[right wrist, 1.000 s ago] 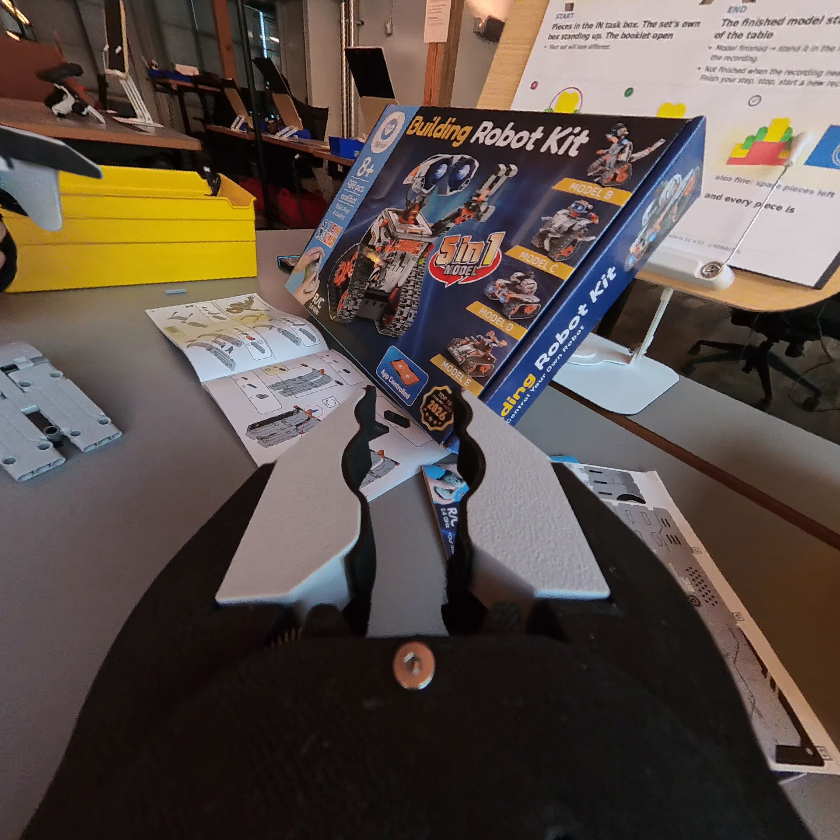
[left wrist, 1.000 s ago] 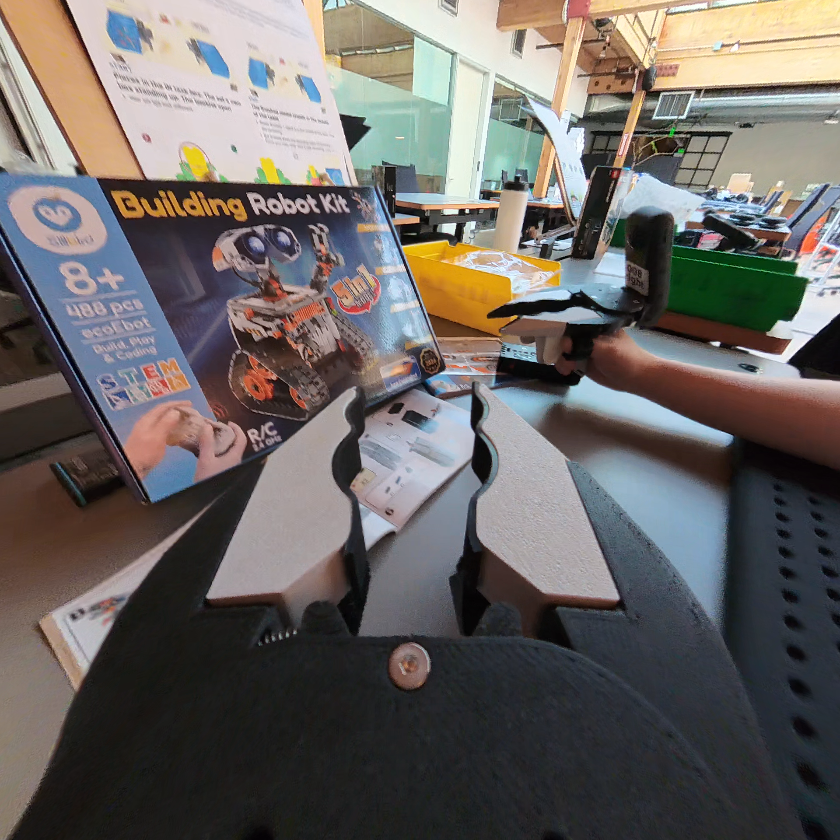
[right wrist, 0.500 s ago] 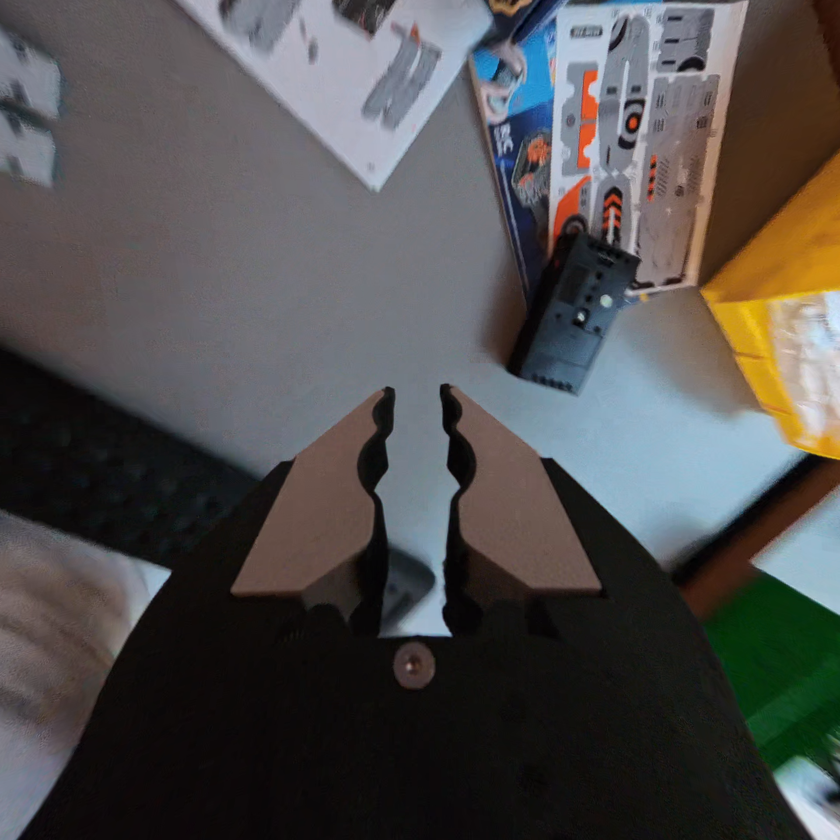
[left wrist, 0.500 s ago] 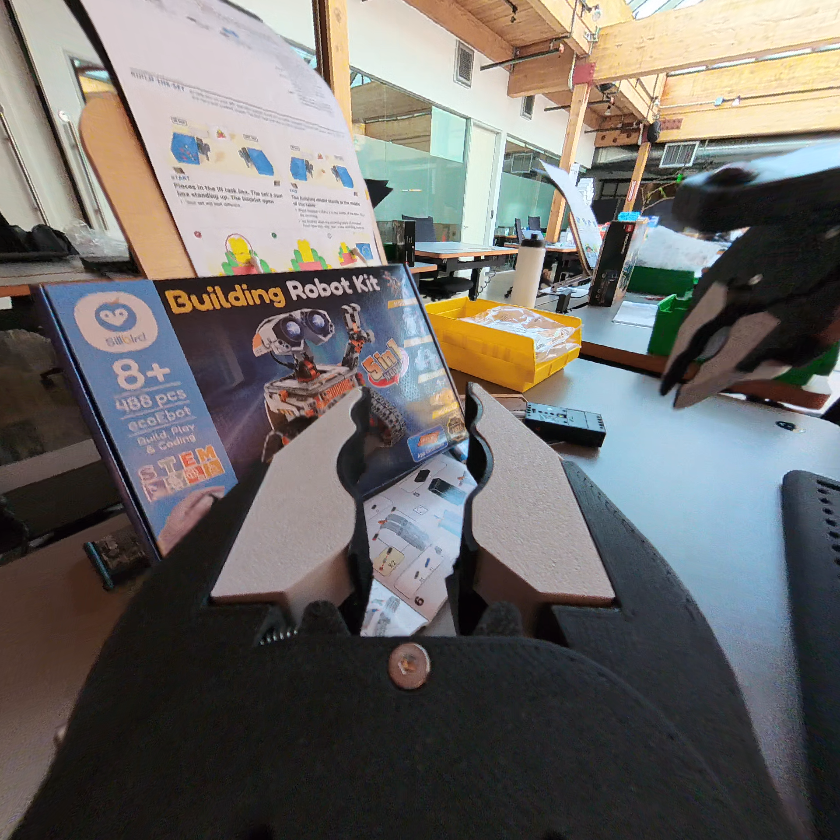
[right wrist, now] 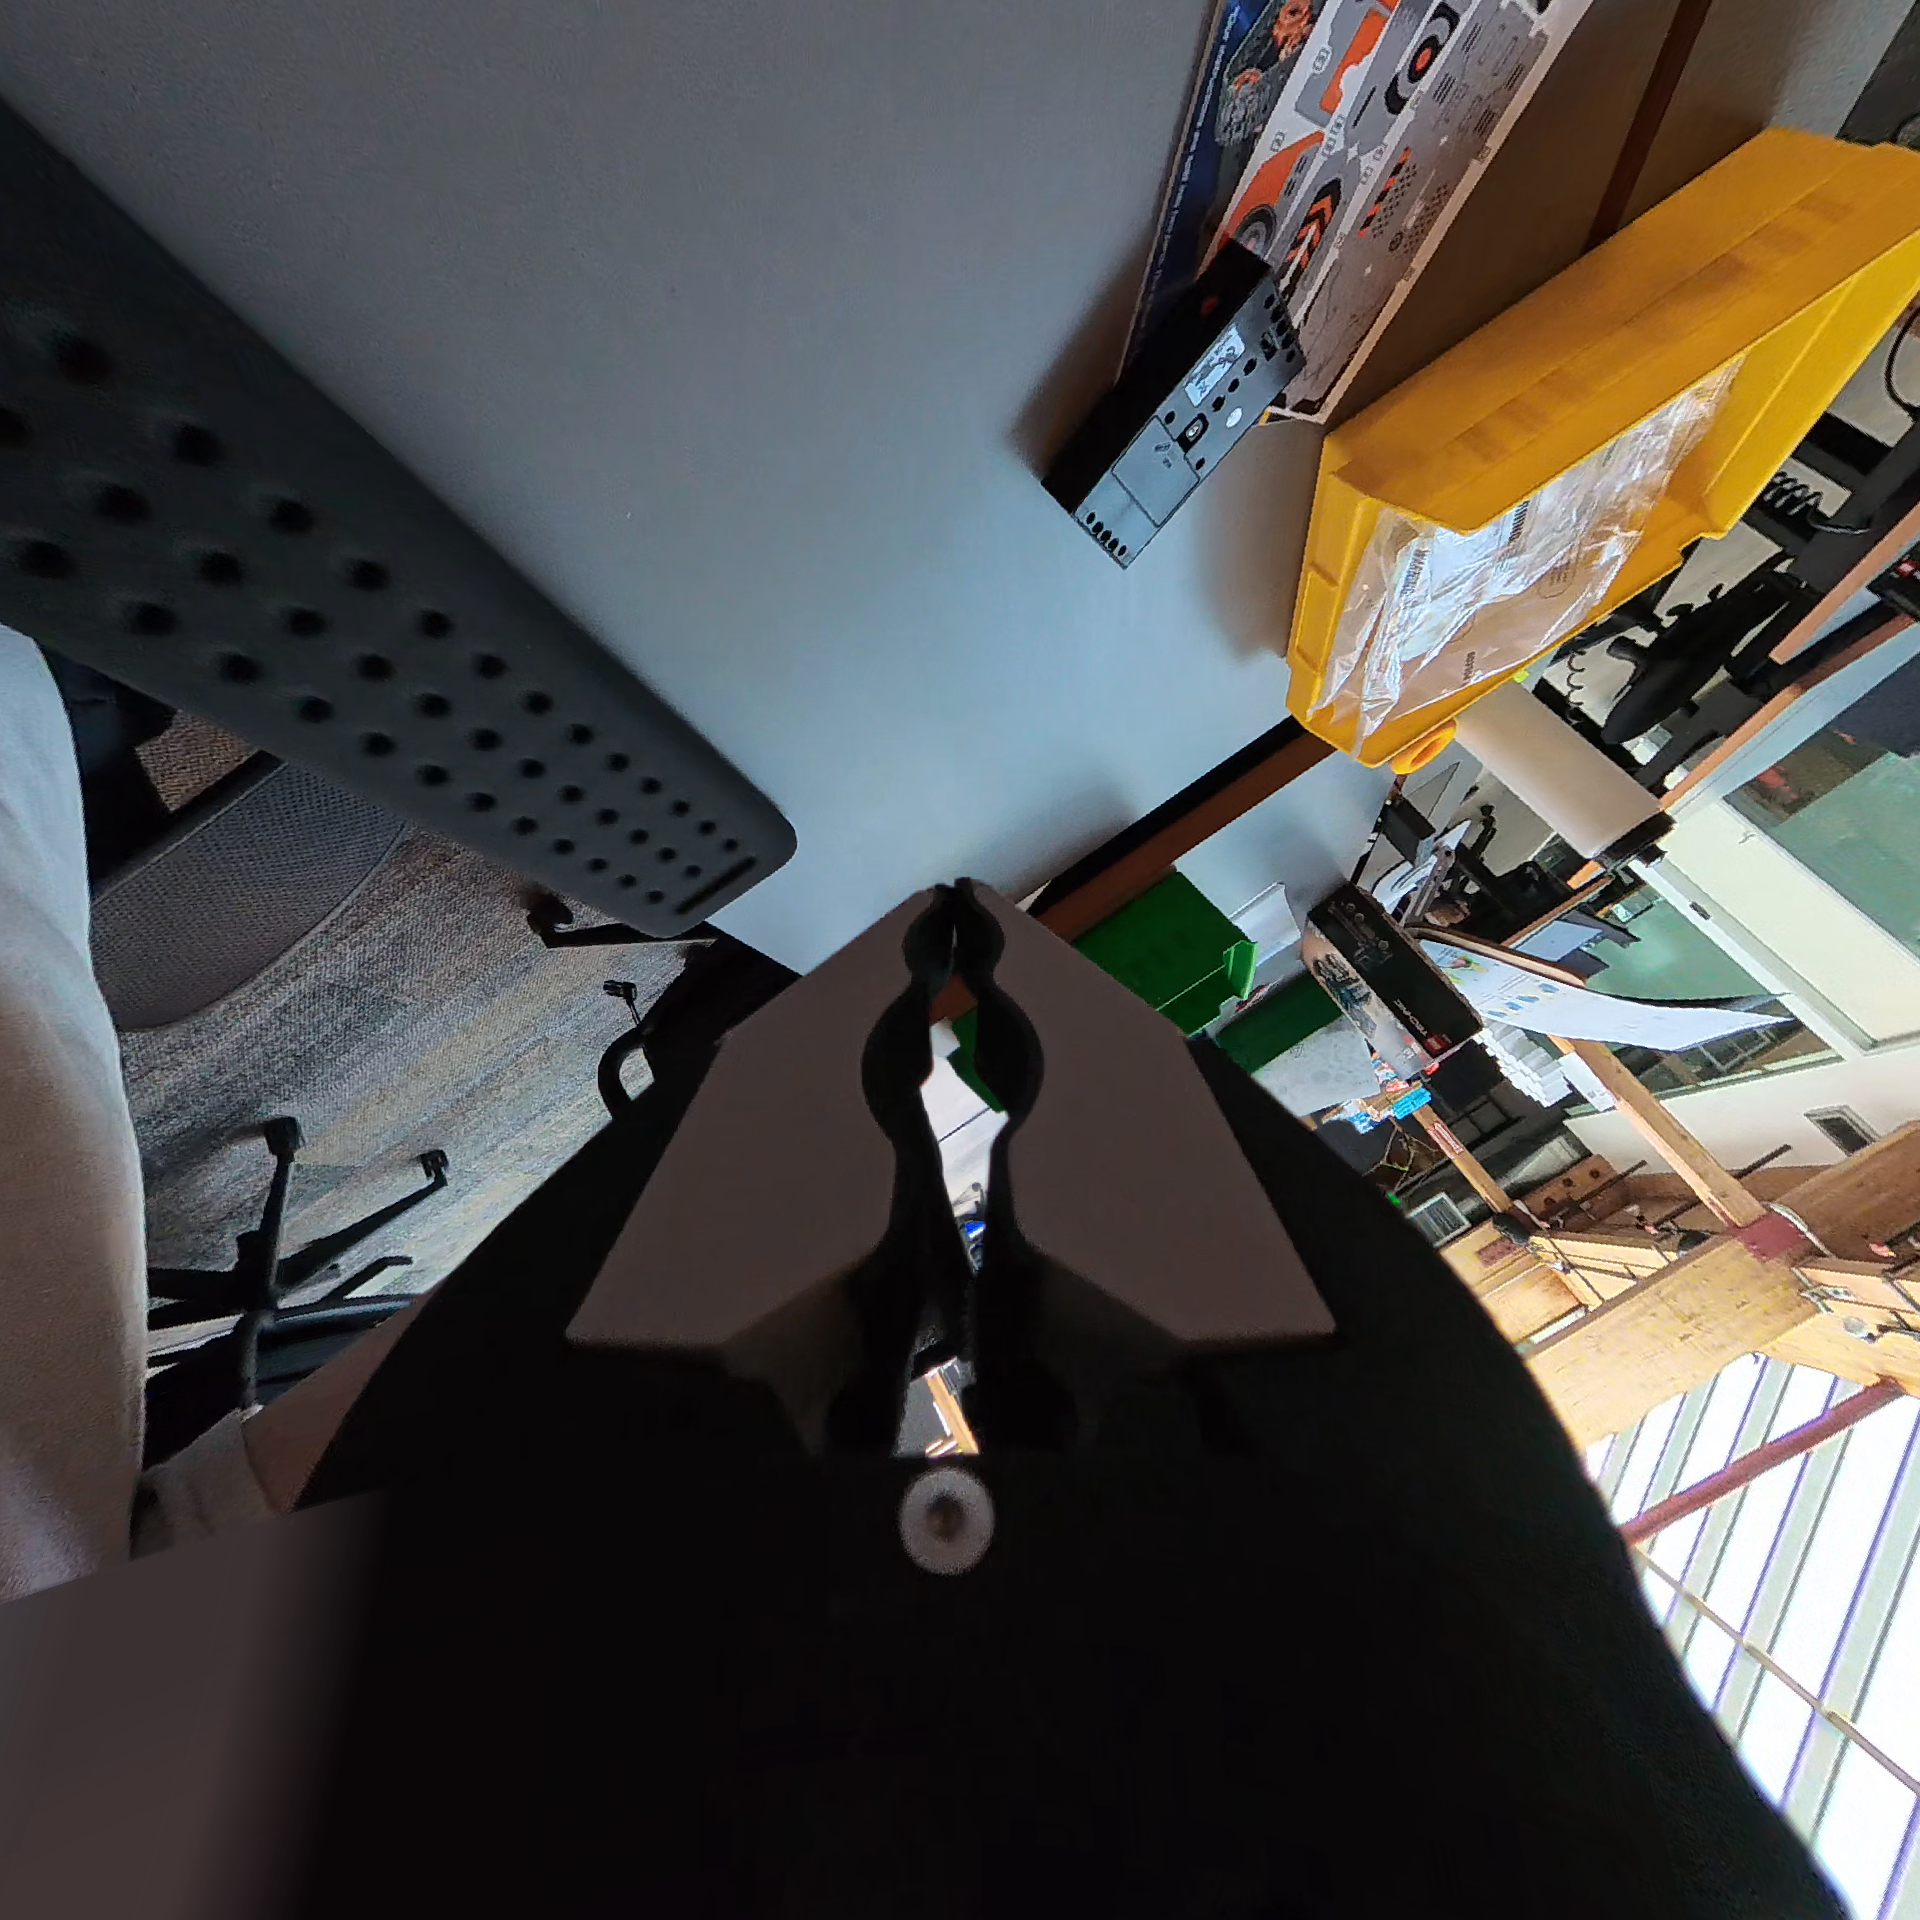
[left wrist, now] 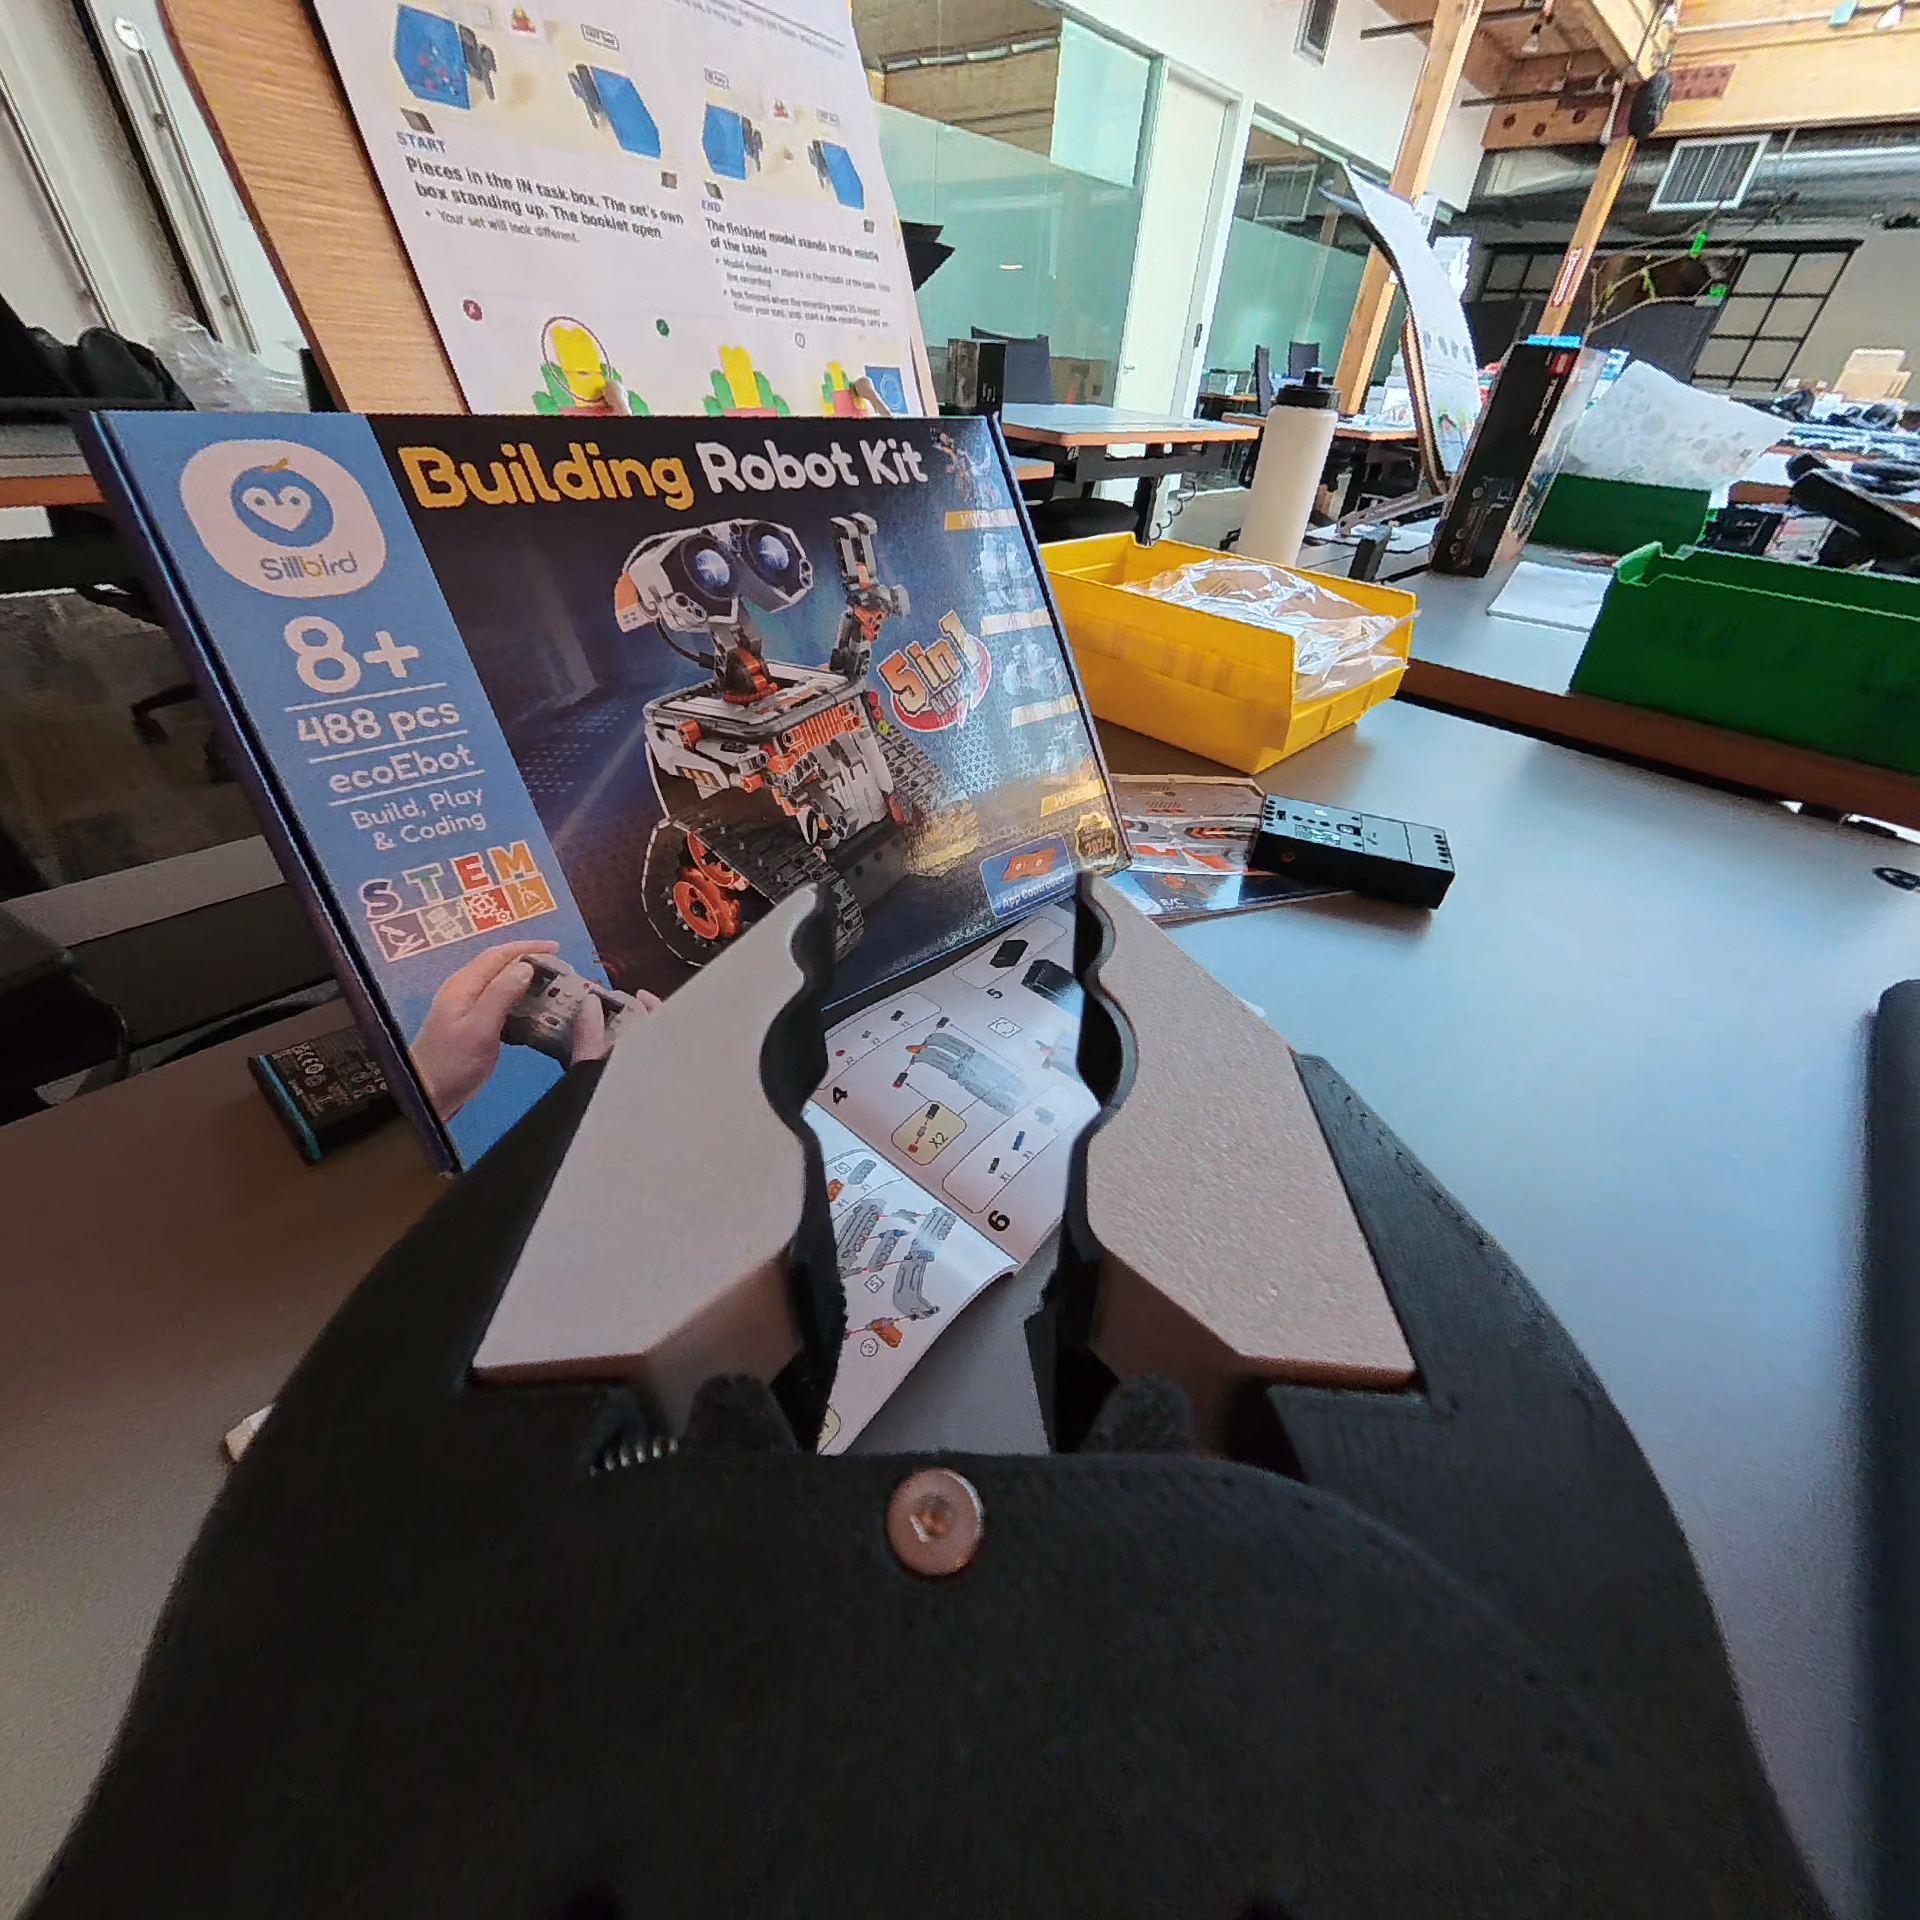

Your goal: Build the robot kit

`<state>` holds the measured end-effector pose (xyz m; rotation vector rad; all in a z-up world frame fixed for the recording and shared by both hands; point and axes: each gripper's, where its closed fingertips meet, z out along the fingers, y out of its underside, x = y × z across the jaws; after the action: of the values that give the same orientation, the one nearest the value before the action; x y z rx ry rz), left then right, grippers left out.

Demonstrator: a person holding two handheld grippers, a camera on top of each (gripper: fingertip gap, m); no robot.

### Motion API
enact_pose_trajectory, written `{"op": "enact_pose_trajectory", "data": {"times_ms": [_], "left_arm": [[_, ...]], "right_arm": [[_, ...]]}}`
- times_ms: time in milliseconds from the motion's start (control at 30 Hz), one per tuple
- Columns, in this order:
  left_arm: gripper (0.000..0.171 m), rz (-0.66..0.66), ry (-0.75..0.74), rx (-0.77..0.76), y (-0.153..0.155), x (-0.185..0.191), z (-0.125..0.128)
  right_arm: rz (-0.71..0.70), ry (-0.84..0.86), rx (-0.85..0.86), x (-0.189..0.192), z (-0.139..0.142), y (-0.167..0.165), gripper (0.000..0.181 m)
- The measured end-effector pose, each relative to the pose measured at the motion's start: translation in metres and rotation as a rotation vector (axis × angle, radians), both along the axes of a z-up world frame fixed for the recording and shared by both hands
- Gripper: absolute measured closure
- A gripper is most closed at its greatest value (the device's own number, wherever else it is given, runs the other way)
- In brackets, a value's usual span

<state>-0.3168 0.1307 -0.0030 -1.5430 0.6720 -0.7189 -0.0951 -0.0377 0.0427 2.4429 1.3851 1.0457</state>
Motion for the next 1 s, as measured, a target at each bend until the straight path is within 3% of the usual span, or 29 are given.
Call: {"op": "enact_pose_trajectory", "data": {"times_ms": [533, 667, 767, 867, 933, 1000], "left_arm": [[0.122, 0.001, -0.009, -0.083, 0.001, -0.004, -0.004], [0.121, 0.023, -0.031, -0.063, 0.001, -0.009, 0.003], [0.12, 0.061, -0.061, -0.05, 0.005, -0.015, 0.006], [0.119, 0.102, -0.069, -0.034, 0.009, -0.02, 0.008], [0.119, 0.122, -0.079, -0.027, 0.012, -0.024, 0.01], [0.118, 0.143, -0.091, -0.02, 0.014, -0.028, 0.011]], "right_arm": [[-0.02, -0.104, -0.142, 0.007, -0.018, 0.0, 0.181], [-0.015, -0.033, -0.156, 0.008, -0.035, 0.008, 0.181], [-0.037, 0.156, -0.132, 0.01, -0.058, 0.027, 0.181], [-0.066, 0.523, -0.05, -0.003, -0.078, 0.06, 0.181], [-0.08, 0.832, 0.139, -0.018, -0.078, 0.103, 0.181], [-0.068, 1.139, 0.382, -0.031, -0.061, 0.15, 0.181]]}}
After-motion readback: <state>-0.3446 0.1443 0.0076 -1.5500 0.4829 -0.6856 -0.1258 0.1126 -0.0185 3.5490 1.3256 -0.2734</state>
